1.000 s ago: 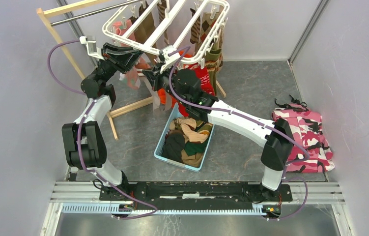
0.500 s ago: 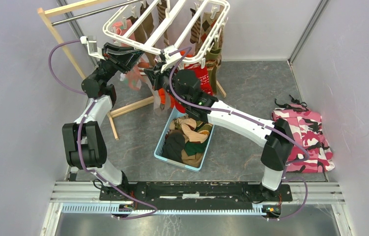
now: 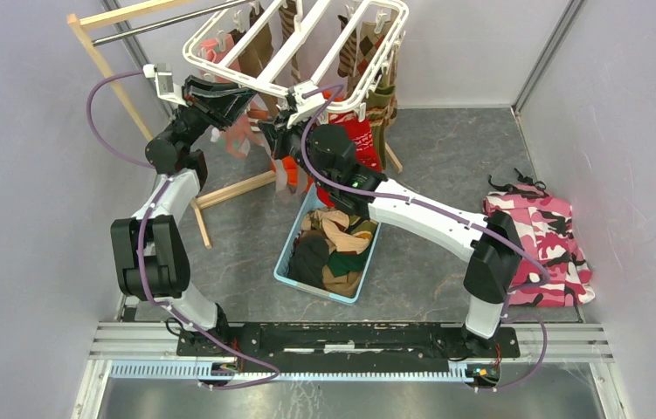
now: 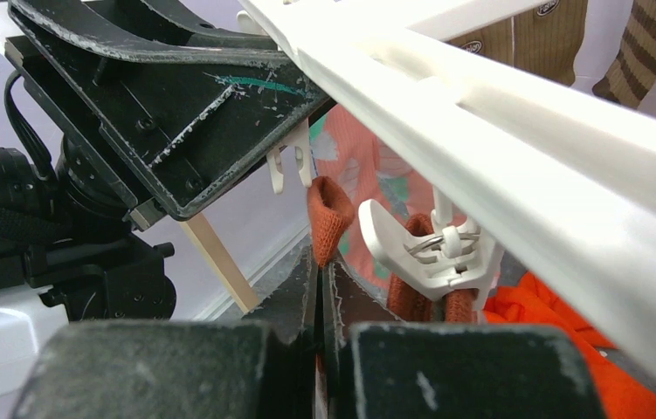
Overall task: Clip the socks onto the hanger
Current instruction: Clamp the sock onto the hanger.
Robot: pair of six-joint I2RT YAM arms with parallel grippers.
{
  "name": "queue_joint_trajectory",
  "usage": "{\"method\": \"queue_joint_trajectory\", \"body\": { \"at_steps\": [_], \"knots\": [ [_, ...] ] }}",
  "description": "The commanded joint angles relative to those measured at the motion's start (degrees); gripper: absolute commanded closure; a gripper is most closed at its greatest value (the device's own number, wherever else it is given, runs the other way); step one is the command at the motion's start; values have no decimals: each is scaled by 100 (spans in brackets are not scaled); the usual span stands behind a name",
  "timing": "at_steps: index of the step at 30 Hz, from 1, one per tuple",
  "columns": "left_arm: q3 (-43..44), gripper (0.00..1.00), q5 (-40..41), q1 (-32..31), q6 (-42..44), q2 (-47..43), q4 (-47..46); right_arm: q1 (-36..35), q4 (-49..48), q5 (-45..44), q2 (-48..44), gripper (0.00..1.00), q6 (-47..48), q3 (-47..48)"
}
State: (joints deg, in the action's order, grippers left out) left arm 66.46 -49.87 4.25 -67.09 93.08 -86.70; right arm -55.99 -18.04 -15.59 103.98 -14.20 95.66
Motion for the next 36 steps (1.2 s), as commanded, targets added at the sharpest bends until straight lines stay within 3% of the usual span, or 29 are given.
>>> {"method": "queue_joint_trajectory", "body": {
  "at_steps": [1, 36],
  "knots": [
    [52, 98, 87, -81, -305, -79, -1271, 64, -247, -177, 60, 100, -289, 85],
    [159, 98, 83, -77, -348, -106, -1277, 61, -245, 299, -34, 100, -159, -169]
  ]
}}
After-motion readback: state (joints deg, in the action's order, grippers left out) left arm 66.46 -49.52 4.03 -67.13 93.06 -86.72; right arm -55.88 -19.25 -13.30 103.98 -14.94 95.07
